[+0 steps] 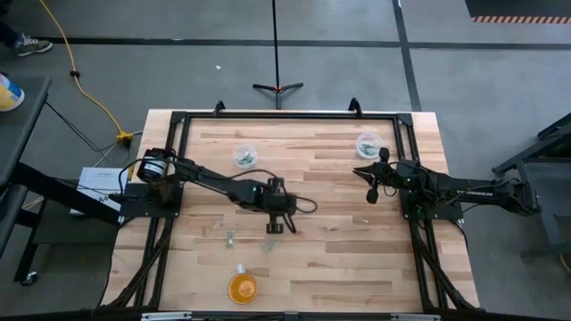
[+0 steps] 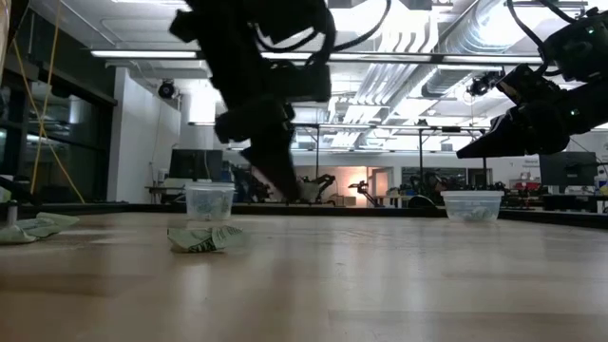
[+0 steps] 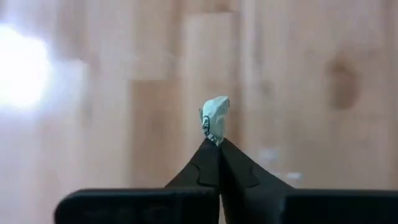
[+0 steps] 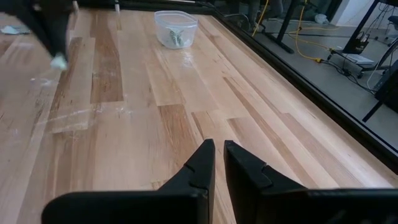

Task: Pick and place items into bin
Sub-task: Put the stevia packet into the left transparent bin

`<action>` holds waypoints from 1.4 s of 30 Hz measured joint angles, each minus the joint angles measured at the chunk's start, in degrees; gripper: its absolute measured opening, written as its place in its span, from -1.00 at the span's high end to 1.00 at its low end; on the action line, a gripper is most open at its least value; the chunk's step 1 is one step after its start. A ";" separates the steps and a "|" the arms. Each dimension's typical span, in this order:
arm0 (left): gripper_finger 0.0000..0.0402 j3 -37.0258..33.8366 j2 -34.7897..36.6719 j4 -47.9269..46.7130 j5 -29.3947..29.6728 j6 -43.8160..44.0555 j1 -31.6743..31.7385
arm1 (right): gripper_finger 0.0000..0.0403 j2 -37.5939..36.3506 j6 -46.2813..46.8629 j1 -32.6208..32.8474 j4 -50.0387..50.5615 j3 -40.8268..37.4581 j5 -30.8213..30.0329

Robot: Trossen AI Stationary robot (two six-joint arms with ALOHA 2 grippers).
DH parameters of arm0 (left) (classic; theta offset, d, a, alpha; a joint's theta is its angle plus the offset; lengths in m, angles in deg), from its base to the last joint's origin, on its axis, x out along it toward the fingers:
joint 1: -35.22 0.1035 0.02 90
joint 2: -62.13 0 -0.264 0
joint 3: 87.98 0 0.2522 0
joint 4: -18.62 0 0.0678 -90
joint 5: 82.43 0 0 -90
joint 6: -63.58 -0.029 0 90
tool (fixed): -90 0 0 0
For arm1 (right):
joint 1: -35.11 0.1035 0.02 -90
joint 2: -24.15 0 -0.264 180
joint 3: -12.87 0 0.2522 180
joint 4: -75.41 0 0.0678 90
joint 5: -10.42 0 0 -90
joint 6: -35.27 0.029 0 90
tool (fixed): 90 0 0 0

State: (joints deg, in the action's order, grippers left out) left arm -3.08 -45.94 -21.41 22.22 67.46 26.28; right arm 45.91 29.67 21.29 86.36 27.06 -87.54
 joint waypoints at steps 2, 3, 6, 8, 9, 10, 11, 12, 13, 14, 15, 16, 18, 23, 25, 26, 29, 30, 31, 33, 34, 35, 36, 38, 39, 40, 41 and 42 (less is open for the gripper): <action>0.76 1.97 -0.01 -2.14 1.69 -5.34 0.90 | 0.87 0.02 0.00 0.00 -0.02 0.00 0.00; 0.73 2.90 0.35 -3.38 2.78 -7.57 1.47 | 0.88 0.00 0.00 -0.02 -0.02 0.00 0.00; 0.76 5.21 1.59 -8.27 4.00 -9.92 4.81 | 0.88 0.01 -0.43 -0.02 -0.01 0.00 -0.07; 0.86 5.22 2.98 -12.84 4.31 -10.18 8.13 | 0.88 0.02 -0.44 -0.02 -0.13 0.00 -0.29; 0.87 5.23 3.63 -13.52 4.41 -10.81 9.81 | 0.88 0.00 -0.47 0.00 -0.15 0.00 -0.44; 0.87 5.24 4.32 -14.58 4.30 -11.24 11.48 | 0.87 -0.04 -0.74 0.00 -0.20 0.00 -0.46; 0.87 5.08 5.13 -16.47 4.07 -11.59 12.96 | 0.87 0.08 -0.76 0.00 -0.46 0.00 -0.55; 0.87 4.85 5.94 -17.70 3.51 -12.22 14.17 | 0.87 0.18 -0.83 -0.02 -0.65 0.00 -0.57; 0.85 4.66 6.63 -17.74 2.23 -13.20 15.28 | 0.88 0.20 -0.89 -0.01 -0.72 0.00 -0.69; 0.82 4.39 7.20 -17.25 1.03 -14.47 16.38 | 0.88 0.33 -0.93 -0.01 -0.77 0.00 -0.70; 0.79 4.01 7.95 -17.33 0.53 -15.53 17.41 | 0.88 0.61 -0.96 -0.01 -1.10 0.00 -0.70; 0.77 3.80 8.58 -18.23 0.11 -16.06 18.29 | 0.88 0.70 -0.96 -0.01 -1.09 0.00 -0.72; 0.78 3.71 9.81 -18.75 -0.12 -17.02 20.04 | 0.88 0.74 -0.94 -0.02 -1.07 0.00 -0.72; 0.87 2.27 12.45 -23.47 -1.40 -15.39 25.47 | 0.86 0.74 -0.92 -0.01 -1.16 0.00 -0.70; 0.87 1.82 12.68 -25.53 -2.90 -14.06 27.73 | 0.87 0.72 -0.92 -0.02 -1.14 0.00 -0.74; 0.86 1.46 12.68 -25.58 -3.26 -13.70 28.70 | 0.87 0.74 -0.92 -0.02 -1.16 0.00 -0.74; 0.78 -0.34 12.68 -25.45 -3.55 -13.80 30.54 | 0.88 0.74 -0.92 -0.02 -1.14 0.00 -0.70; 0.77 -1.08 12.68 -25.36 -3.71 -13.98 30.89 | 0.88 0.72 -0.92 -0.02 -1.14 0.02 -0.70; 0.77 -1.81 12.68 -25.47 -3.71 -13.91 31.26 | 0.88 0.72 -0.91 -0.01 -1.12 0.00 -0.70; 0.80 -2.75 12.68 -25.44 -3.82 -12.90 31.97 | 0.87 0.72 -0.92 0.00 -1.11 0.00 -0.70; 0.82 -2.95 12.68 -25.34 -3.82 -12.13 32.31 | 0.87 0.72 -0.92 -0.02 -1.11 0.00 -0.70; 0.82 -3.04 12.68 -25.34 -3.82 -11.35 32.53 | 0.87 0.72 -0.98 -0.01 -1.11 0.00 -0.70; 0.82 -3.09 12.68 -25.37 -3.83 -11.08 32.74 | 0.88 0.72 -1.14 0.00 -1.11 0.01 -0.70; 0.76 -3.13 12.68 -24.87 -4.13 -11.10 32.75 | 0.88 0.73 -1.48 0.00 -1.12 0.02 -0.70; 0.70 -3.13 12.72 -24.19 -4.63 -11.10 32.69 | 0.88 0.72 -1.79 -0.01 -1.14 0.00 -0.68; 0.63 -3.13 12.95 -23.52 -4.95 -11.10 32.65 | 0.88 0.72 -1.90 -0.02 -1.16 0.01 -0.68; 0.56 -3.13 13.18 -23.26 -4.94 -11.10 32.60 | 0.88 0.72 -1.90 0.00 -1.16 0.00 -0.68; 0.47 -3.13 13.42 -22.89 -4.92 -11.10 32.53 | 0.88 0.72 -1.92 -0.01 -1.16 0.00 -0.68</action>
State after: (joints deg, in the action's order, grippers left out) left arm -6.21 -32.52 -44.31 17.30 56.36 58.81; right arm 46.63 27.74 21.27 85.20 27.06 -88.22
